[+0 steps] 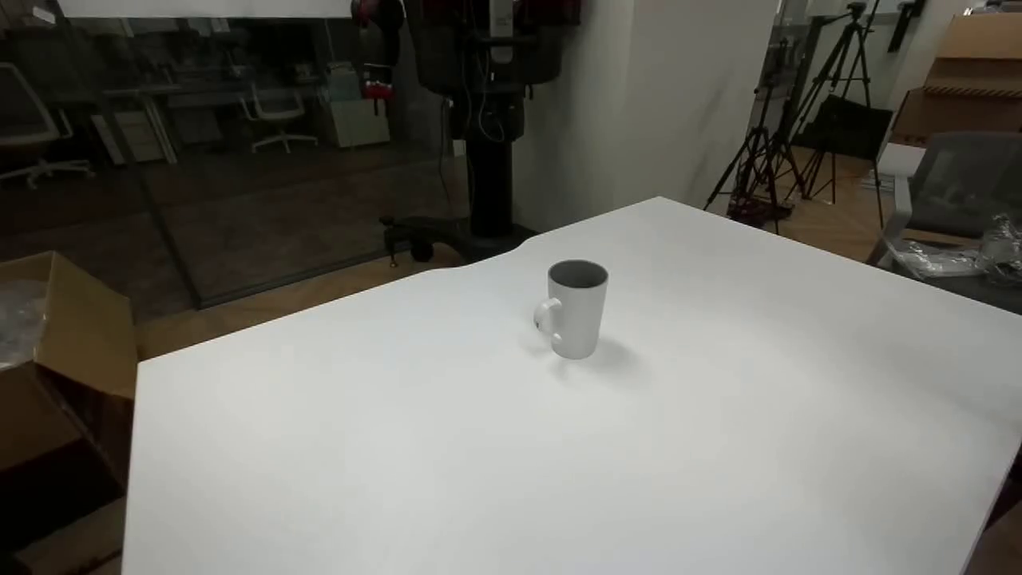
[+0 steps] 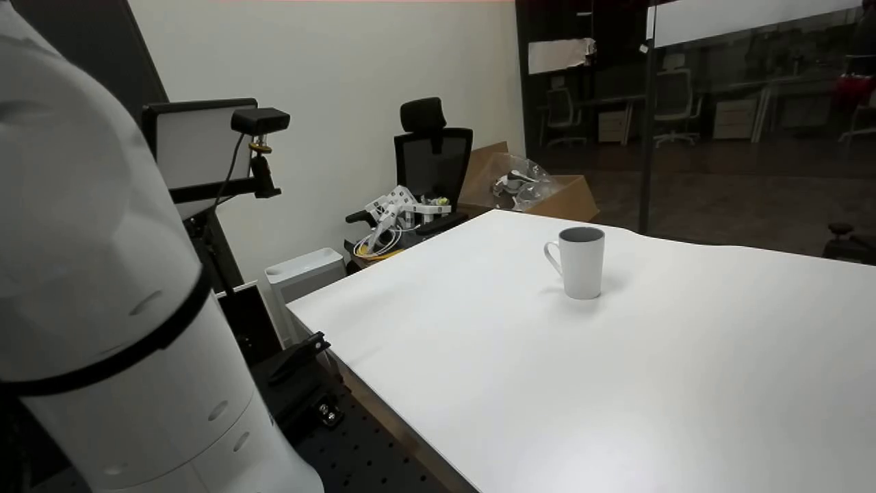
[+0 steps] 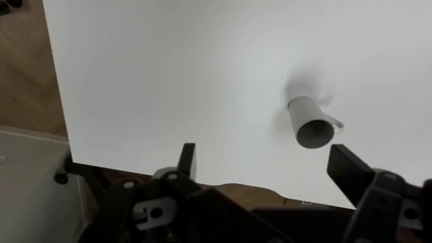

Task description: Move the mug backwards

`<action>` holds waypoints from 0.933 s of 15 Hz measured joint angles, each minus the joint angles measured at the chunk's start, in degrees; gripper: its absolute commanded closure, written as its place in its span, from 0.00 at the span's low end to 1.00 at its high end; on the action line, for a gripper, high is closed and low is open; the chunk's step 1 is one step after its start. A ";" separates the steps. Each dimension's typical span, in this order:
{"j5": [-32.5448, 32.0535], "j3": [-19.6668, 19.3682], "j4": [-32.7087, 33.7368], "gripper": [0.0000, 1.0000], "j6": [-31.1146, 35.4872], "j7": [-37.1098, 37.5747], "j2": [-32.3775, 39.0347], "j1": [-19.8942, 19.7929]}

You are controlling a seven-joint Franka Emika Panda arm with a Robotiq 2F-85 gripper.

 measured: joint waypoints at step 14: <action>10.12 2.93 20.87 0.00 -1.95 5.41 33.78 -2.53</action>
